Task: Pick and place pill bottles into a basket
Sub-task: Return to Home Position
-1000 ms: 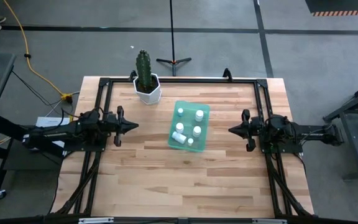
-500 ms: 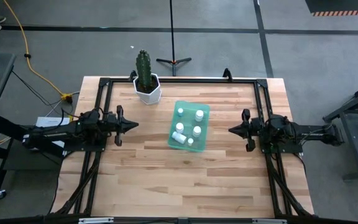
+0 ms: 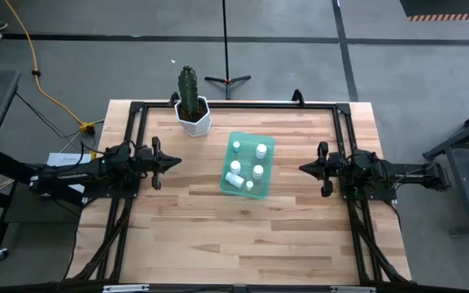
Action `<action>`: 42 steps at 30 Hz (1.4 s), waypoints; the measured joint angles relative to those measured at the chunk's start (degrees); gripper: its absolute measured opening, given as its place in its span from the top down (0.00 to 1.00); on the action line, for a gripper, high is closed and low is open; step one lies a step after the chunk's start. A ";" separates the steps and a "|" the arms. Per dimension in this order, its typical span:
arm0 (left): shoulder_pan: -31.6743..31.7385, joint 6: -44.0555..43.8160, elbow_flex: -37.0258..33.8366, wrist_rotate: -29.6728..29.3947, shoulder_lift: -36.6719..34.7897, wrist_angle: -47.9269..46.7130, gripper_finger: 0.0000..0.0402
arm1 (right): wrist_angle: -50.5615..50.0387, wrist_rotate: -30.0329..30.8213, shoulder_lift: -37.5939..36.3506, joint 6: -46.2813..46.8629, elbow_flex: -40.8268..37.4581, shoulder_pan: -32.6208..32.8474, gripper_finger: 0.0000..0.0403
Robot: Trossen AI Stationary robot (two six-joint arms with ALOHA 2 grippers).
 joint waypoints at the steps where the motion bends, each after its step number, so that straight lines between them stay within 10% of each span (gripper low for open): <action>1: 0.00 0.00 0.00 -0.12 0.02 -0.01 0.90 | -0.03 0.03 0.00 -0.02 0.00 -0.02 1.00; 42: 0.00 -0.02 0.00 -0.18 0.02 0.03 0.88 | -0.24 0.09 0.00 -0.04 0.00 0.01 1.00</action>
